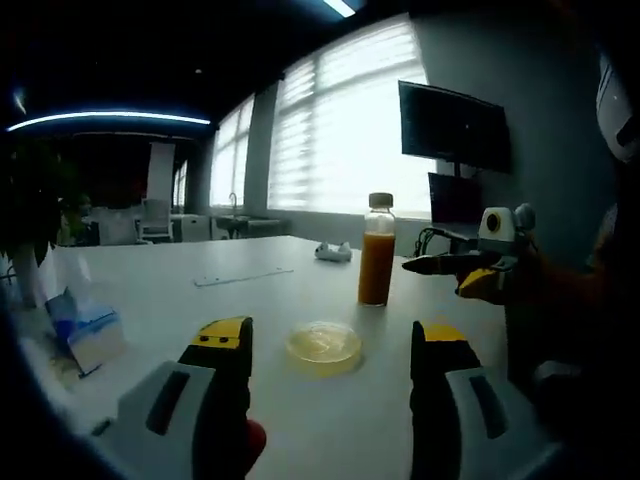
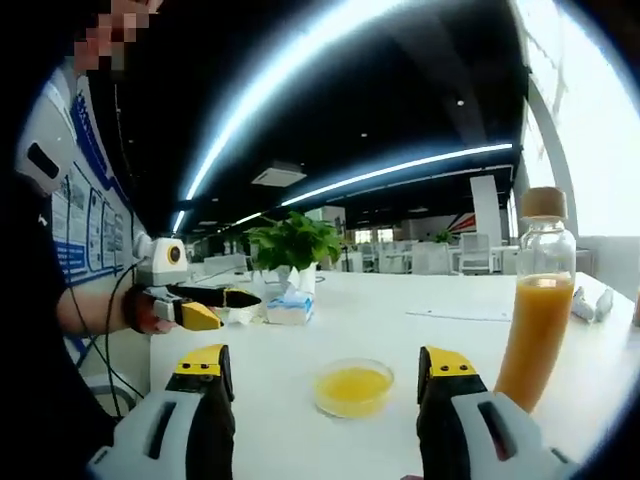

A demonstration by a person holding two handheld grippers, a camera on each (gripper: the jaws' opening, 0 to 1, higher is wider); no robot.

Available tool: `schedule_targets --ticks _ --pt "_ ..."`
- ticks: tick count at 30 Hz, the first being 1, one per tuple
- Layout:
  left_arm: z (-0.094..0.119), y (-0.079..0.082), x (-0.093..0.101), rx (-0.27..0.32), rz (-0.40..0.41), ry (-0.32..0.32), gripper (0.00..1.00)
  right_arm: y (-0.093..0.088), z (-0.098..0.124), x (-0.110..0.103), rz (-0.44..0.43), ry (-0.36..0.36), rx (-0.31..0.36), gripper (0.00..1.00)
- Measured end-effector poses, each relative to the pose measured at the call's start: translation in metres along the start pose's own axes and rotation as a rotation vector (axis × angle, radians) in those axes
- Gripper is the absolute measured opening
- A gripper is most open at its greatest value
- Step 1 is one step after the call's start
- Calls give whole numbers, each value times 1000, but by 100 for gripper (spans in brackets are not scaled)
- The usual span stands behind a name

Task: Open the Petri dish lid, place the lid on the table, pour the liquid culture medium into the Petri dish, pick up the Petri dish lid from the table, and close the Petri dish

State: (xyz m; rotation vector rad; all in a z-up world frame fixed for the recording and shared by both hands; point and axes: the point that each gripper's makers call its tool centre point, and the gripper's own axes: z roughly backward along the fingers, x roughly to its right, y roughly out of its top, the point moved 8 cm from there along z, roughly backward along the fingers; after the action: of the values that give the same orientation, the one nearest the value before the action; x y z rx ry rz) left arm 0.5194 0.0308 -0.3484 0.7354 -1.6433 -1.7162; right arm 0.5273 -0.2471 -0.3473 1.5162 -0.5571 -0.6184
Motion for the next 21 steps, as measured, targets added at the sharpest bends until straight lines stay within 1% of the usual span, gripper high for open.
schedule_targets --ticks 1,4,7,9,11,16,18,21 --pt "5 0 -1 4 1 14 56 2 4 0 -7 -12 11 71" --pt "20 1 -4 28 21 56 57 8 16 -1 -12 -39 31 77" --pt "32 -1 -5 29 30 76 57 10 24 -3 4 -63 30 78" --pt "40 -5 -6 26 30 100 58 10 28 -3 9 -78 27 78" --pt "48 -7 -6 28 28 123 59 9 32 -4 17 -95 22 80" --pt "65 -6 -10 51 27 176 60 4 39 -5 37 -132 -3 80" --pt "69 -9 -12 60 51 191 60 1 42 -6 34 -140 -9 80" --pt "73 -12 -13 64 59 210 60 -2 46 -8 32 -151 -18 80"
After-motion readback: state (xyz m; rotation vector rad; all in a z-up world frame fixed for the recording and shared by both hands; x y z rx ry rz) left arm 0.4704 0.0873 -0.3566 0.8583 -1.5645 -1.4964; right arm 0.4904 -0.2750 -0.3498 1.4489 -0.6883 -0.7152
